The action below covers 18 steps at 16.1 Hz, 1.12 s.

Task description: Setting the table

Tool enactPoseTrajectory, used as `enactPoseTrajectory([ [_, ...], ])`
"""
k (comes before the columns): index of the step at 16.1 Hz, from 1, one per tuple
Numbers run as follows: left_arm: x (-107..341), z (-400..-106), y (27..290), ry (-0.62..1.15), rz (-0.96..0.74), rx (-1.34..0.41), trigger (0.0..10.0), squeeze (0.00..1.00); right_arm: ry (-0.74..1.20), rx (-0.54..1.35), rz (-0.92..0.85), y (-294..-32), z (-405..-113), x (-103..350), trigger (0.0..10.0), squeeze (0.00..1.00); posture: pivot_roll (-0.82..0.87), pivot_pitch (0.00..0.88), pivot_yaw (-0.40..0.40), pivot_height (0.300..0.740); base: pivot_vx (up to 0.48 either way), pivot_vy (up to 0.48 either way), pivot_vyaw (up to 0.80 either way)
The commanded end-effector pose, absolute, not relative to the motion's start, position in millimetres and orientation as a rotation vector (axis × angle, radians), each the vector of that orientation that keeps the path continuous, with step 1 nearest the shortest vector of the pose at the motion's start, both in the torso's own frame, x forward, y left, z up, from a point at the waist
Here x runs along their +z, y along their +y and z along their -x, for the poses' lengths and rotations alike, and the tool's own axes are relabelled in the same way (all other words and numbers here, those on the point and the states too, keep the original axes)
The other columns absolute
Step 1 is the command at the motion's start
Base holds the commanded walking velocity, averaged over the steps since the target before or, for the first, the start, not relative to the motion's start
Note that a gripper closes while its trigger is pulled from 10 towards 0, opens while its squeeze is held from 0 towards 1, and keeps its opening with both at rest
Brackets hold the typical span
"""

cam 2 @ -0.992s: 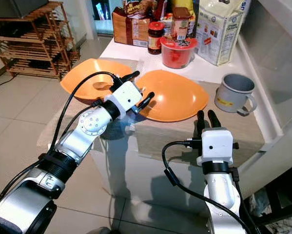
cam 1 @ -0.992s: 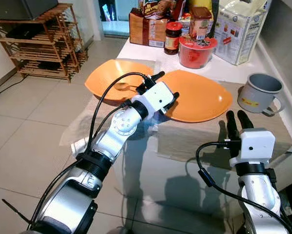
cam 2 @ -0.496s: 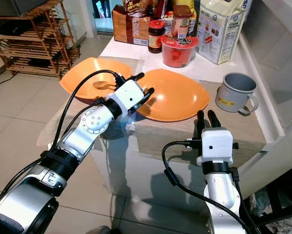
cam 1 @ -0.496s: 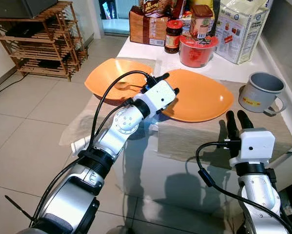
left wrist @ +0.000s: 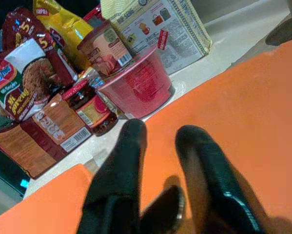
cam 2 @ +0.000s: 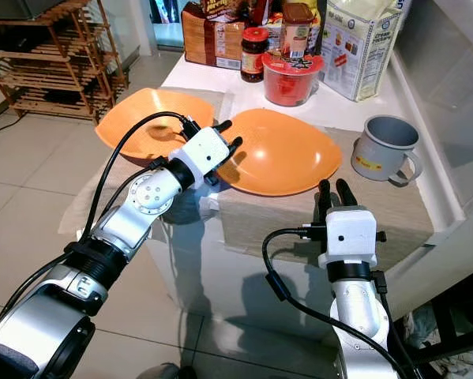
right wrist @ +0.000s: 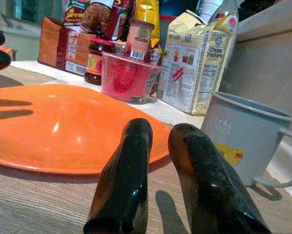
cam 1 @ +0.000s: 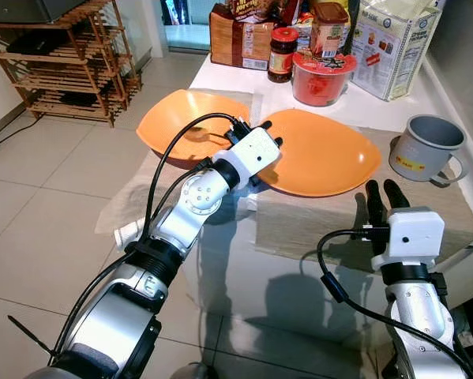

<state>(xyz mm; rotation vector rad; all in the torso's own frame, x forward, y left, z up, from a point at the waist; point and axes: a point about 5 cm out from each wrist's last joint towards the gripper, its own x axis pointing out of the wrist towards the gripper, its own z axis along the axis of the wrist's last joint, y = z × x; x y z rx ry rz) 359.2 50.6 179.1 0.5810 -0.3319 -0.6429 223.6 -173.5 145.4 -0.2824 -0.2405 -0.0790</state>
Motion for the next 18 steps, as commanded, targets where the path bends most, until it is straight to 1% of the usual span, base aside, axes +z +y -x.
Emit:
enactPoseTrajectory([
  [1,182,-362,53,-0.321,-0.581,-0.631,0.0,0.0,-0.239,-0.069,0.291,-172,-224,147,10.0,0.0,-0.08,0.073,0.046,0.74,0.0,0.0,0.0],
  [6,184,-364,56,-0.318,-0.56,-0.616,0.0,0.0,-0.227,-0.062,0.29,-170,-223,145,10.0,0.0,-0.07,0.072,0.045,0.74,0.0,0.0,0.0],
  [11,202,-363,56,-0.409,-0.521,-0.587,0.0,0.0,-0.221,-0.054,0.294,-170,-223,143,10.0,0.0,-0.07,0.066,0.042,0.74,0.0,0.0,0.0],
  [15,215,-365,58,-0.439,-0.476,-0.566,0.0,0.0,-0.22,-0.051,0.295,-170,-224,142,10.0,0.0,-0.07,0.055,0.04,0.74,0.0,0.0,0.0],
  [18,235,-368,63,-0.477,-0.421,-0.528,0.0,0.0,-0.22,-0.048,0.297,-170,-224,142,10.0,0.0,-0.06,0.047,0.041,0.74,0.0,0.0,0.0],
])
